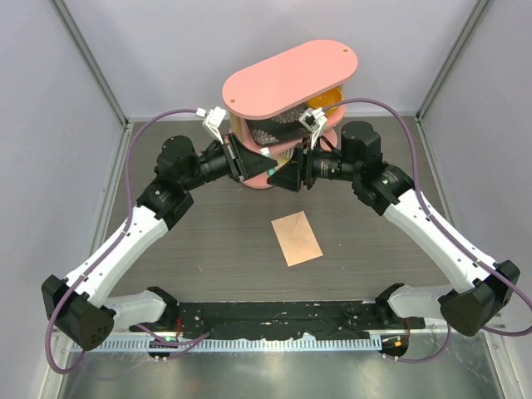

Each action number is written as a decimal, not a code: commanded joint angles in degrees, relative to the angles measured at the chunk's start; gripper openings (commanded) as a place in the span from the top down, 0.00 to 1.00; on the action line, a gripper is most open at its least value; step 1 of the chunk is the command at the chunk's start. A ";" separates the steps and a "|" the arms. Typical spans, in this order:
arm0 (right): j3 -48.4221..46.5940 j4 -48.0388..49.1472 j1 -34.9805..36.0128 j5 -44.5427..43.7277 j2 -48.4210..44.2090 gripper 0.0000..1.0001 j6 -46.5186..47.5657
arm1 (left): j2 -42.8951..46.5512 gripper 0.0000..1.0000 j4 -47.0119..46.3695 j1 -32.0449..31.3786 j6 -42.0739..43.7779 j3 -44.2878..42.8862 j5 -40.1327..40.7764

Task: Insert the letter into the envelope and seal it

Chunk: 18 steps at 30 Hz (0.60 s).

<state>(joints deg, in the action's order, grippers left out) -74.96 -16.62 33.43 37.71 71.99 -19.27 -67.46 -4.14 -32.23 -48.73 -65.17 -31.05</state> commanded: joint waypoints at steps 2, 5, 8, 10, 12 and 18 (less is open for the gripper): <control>-1.68 5.72 0.50 -3.00 -0.18 0.55 -3.05 | 1.28 1.00 -4.21 -1.25 -1.45 0.83 0.20; -1.07 6.60 0.50 -3.08 -0.18 0.59 -4.63 | 1.54 1.00 -4.56 -1.35 -1.54 1.44 0.81; -0.28 7.30 0.50 -3.09 -0.27 0.66 -5.78 | 1.72 1.00 -4.56 -1.35 -1.63 1.62 1.34; -0.01 7.22 0.58 -3.17 -0.35 0.81 -5.96 | 1.72 1.00 -4.47 -1.35 -2.07 1.62 1.52; 0.16 6.52 0.58 -3.35 -0.53 0.99 -5.61 | 2.07 0.97 -3.86 -1.35 -2.25 1.45 1.69; 2.35 4.76 0.15 0.25 -2.73 0.99 -4.29 | 3.82 0.46 -0.78 4.27 -1.89 2.23 -2.86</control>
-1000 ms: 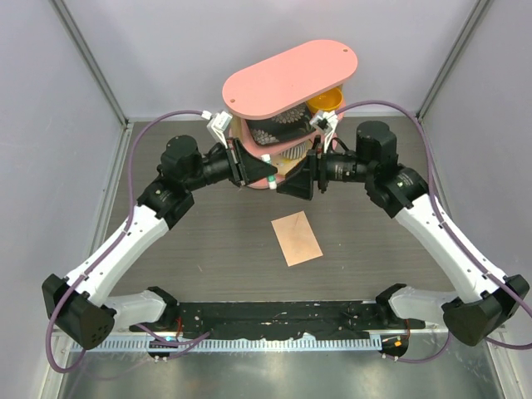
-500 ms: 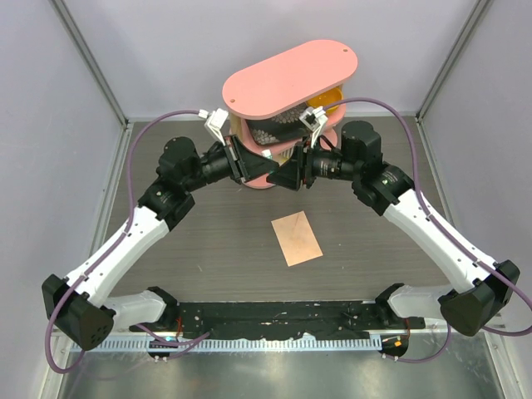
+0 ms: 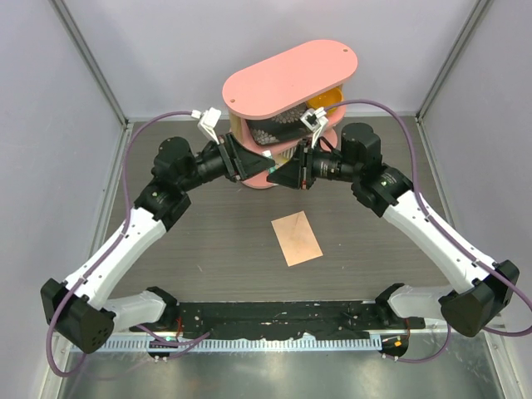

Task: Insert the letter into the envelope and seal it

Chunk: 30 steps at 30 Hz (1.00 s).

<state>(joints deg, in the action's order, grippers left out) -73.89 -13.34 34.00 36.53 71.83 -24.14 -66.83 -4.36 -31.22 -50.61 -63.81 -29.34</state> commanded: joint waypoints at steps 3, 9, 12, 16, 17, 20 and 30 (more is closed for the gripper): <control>2.08 0.43 -0.69 3.01 -3.10 0.99 1.28 | 4.86 0.45 -5.47 6.78 -0.54 3.33 -9.32; 3.04 0.86 -0.69 13.28 -3.63 0.99 1.73 | 7.59 0.46 -11.96 8.55 3.86 5.53 -20.82; 3.57 4.37 -0.42 21.02 -3.10 0.99 -0.02 | 6.89 0.44 -21.20 8.46 1.31 7.65 -26.81; 3.58 5.70 1.06 24.81 -2.93 0.99 -0.47 | 5.22 0.45 -34.02 8.46 -4.92 9.14 -30.51; 3.57 5.78 1.42 25.51 -2.93 0.99 -0.56 | 4.69 0.46 -38.14 8.37 -5.81 9.14 -31.03; 3.40 5.96 2.12 26.04 -2.84 0.99 -0.56 | 3.73 0.49 -41.86 7.41 -6.87 8.44 -31.56; 3.66 11.31 2.56 26.57 -2.40 0.99 -5.28 | 2.76 0.54 -43.28 4.50 -7.57 8.88 -30.51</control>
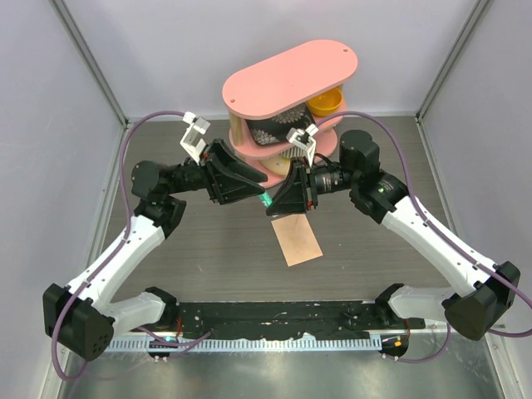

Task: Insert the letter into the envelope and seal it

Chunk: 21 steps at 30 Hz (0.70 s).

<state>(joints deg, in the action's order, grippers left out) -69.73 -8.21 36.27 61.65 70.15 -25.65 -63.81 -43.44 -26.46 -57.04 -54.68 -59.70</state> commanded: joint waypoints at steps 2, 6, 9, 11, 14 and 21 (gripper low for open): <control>0.12 7.86 0.38 1.72 -0.80 0.99 -5.11 | -0.17 0.54 -3.93 -0.26 -1.58 0.27 0.64; 0.13 9.53 0.47 1.72 -0.98 0.99 -5.20 | -0.17 0.55 -3.49 -0.26 -2.55 0.80 1.96; 0.13 9.70 0.47 1.63 -1.42 0.99 -5.02 | -0.26 0.55 -3.23 -0.26 -2.91 1.06 2.66; -0.05 9.70 0.55 1.63 -1.42 0.99 -5.11 | -0.26 0.55 -2.97 -0.35 -3.08 1.59 2.92; 0.12 9.70 0.55 1.64 -1.68 0.99 -5.03 | -0.35 0.56 -2.88 -0.26 -3.43 1.94 3.36; 0.39 9.35 0.64 1.46 -1.60 0.99 -4.85 | -0.17 0.67 -4.20 -0.35 -4.66 1.41 3.63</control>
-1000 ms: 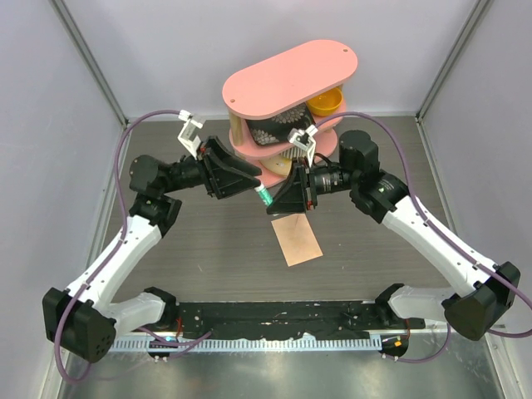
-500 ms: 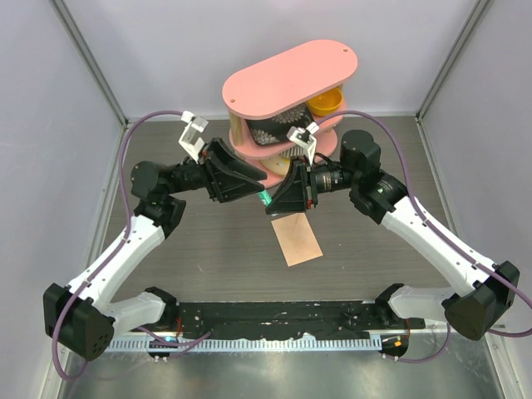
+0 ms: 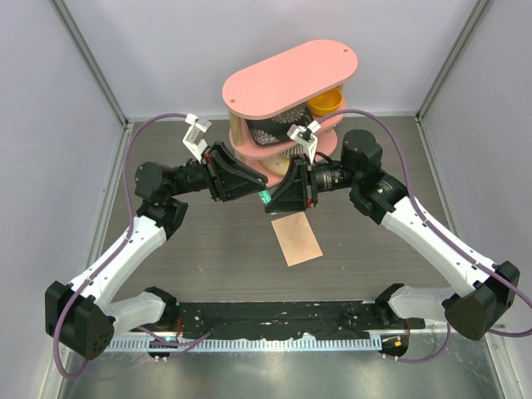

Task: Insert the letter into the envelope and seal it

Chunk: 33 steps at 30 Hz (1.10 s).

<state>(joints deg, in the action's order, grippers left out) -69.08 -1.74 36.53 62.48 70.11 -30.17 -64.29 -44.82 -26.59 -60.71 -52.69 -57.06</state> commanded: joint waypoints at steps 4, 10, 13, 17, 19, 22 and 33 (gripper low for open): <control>-0.09 2.97 0.29 0.45 -1.46 0.99 -0.59 | 0.48 0.67 -2.82 -0.22 -1.08 -0.49 1.07; 0.44 3.23 0.21 0.19 -1.64 0.99 -1.11 | 0.40 0.67 -2.38 -0.22 -1.17 -0.75 1.25; 0.79 3.76 0.29 -0.16 -1.81 0.99 -1.38 | 0.40 0.66 -2.55 -0.13 -1.34 -0.75 1.42; 1.32 4.81 0.29 -0.78 -1.99 0.99 -2.08 | 0.22 0.69 -2.47 -0.22 -1.52 -0.66 1.07; 1.32 4.81 0.29 -0.87 -2.08 0.99 -2.08 | 0.22 0.71 -2.38 -0.22 -1.61 -0.58 0.90; 1.14 4.99 0.29 -1.39 -1.90 0.99 -2.00 | 0.13 0.76 -2.20 -0.13 -2.04 -0.49 0.81; -4.83 -12.66 0.90 -24.49 -3.13 0.99 17.77 | 0.66 1.00 25.80 -0.04 4.11 -3.12 14.07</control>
<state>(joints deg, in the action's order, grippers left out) -69.65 -9.67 36.71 51.51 68.99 -22.15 -64.45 -34.59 -26.52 -60.40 -53.28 -50.89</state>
